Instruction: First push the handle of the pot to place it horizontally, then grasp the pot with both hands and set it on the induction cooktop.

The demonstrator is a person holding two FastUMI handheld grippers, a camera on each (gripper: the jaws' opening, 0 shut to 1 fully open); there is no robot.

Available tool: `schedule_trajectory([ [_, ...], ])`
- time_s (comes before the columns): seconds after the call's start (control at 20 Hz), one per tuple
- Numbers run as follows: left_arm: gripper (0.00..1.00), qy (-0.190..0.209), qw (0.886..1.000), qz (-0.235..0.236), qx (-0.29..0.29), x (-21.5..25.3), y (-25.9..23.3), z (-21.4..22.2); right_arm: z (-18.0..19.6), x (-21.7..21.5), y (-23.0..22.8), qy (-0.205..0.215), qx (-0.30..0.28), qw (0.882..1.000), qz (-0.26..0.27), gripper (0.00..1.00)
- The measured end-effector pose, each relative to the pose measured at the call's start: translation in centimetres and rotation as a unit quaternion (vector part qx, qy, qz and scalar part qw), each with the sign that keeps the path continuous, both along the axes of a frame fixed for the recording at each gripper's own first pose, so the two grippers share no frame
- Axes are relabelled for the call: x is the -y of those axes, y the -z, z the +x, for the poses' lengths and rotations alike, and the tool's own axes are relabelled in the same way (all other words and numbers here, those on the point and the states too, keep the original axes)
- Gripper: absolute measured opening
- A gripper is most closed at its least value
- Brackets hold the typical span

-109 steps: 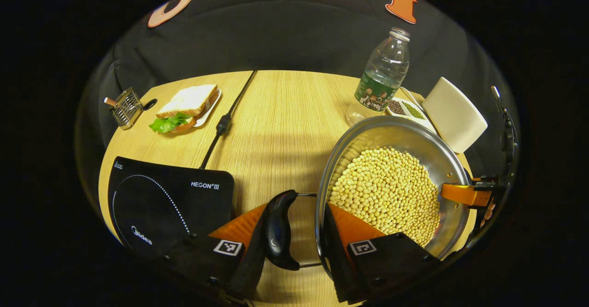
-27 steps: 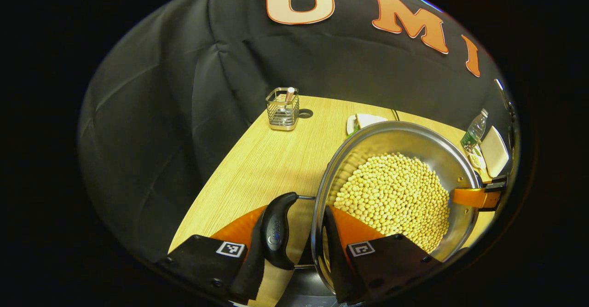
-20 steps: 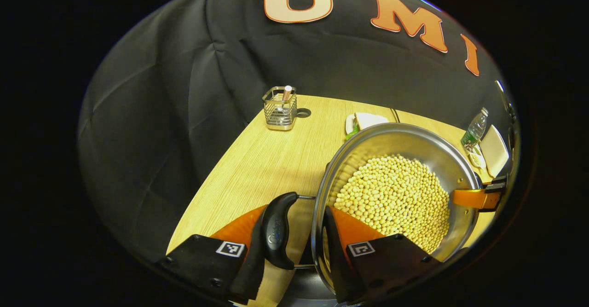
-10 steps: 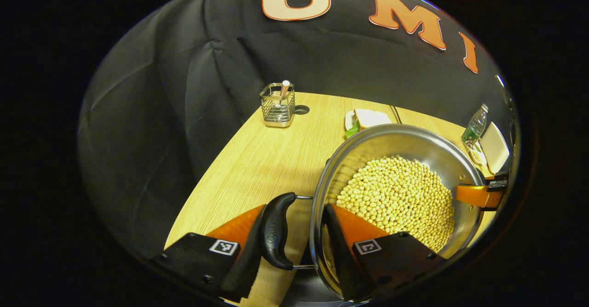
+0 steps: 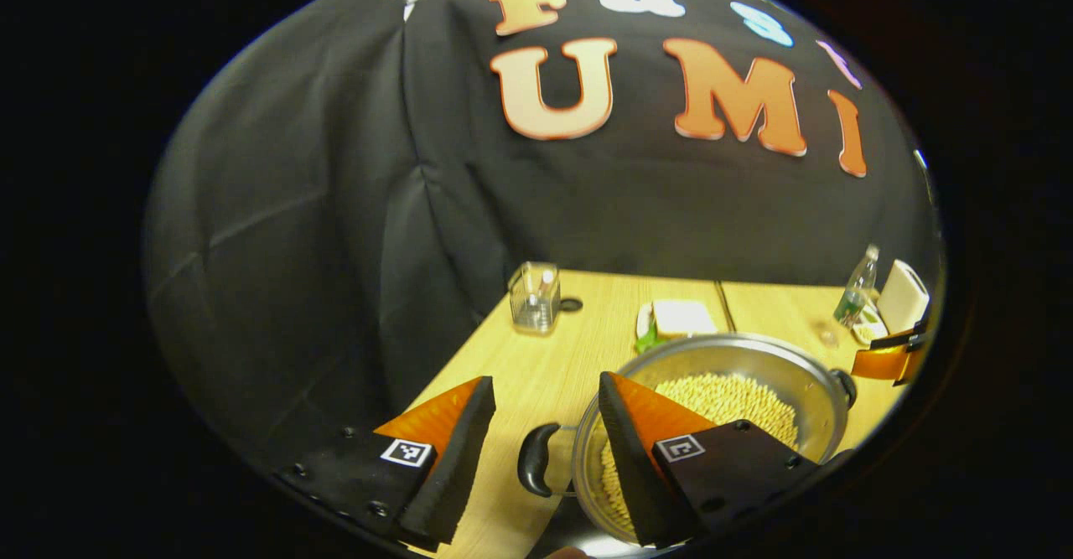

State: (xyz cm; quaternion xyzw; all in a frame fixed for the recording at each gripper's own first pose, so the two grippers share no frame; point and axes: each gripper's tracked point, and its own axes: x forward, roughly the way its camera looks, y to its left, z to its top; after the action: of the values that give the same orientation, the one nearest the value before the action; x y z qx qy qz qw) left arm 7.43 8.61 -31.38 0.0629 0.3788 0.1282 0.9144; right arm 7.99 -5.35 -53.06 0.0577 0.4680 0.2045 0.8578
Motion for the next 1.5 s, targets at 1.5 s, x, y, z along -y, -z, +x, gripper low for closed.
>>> schedule_trajectory([
  [1.5,1.0,0.089,0.932,-0.039,0.35,12.3,-34.9,2.2,-0.5,23.9,-41.1,0.117,0.417,0.9,0.05,0.93],
])
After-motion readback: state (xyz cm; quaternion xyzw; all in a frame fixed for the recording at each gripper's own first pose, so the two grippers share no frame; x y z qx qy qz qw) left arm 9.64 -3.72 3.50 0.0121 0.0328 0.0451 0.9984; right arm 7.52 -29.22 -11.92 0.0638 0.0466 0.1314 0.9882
